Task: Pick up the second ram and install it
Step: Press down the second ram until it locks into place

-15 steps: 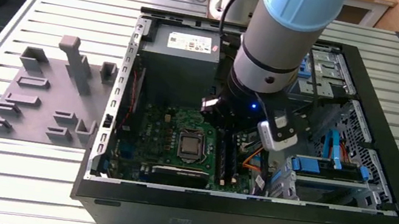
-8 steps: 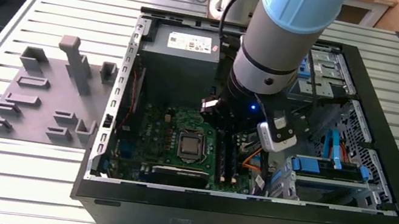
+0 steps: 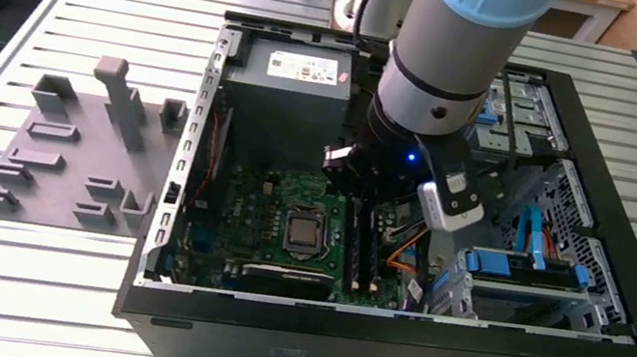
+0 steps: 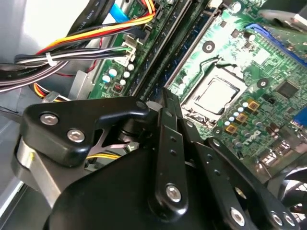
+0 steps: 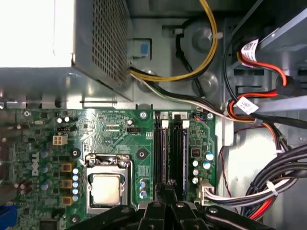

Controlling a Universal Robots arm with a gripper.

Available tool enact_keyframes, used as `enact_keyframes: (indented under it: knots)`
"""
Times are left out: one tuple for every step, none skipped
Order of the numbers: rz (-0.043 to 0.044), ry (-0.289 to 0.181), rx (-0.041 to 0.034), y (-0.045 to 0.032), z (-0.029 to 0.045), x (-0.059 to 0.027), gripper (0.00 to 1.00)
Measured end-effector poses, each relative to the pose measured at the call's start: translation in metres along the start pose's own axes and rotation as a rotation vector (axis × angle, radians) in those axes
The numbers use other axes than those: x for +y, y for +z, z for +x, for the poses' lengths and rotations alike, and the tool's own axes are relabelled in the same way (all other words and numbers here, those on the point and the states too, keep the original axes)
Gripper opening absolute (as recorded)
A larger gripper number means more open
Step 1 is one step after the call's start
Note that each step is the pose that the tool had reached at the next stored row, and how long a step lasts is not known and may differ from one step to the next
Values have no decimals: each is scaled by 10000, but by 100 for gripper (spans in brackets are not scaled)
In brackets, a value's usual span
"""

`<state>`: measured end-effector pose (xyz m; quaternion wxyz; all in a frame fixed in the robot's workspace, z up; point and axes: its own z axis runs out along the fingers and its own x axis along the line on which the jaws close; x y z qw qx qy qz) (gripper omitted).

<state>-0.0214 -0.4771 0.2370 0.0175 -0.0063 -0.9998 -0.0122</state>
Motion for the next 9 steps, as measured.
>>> enact_keyframes:
  knots:
    - [0,0,0,0,0,0,11]
    - [0,0,0,0,0,0,11]
    - [0,0,1,0,0,0,11]
    - [1,0,1,-1,0,0,11]
    - [2,0,1,-1,0,0,11]
    - [1,0,1,-1,0,0,11]
    - [2,0,1,-1,0,0,11]
    - [1,0,1,-1,0,0,11]
    - [1,0,1,-1,0,0,11]
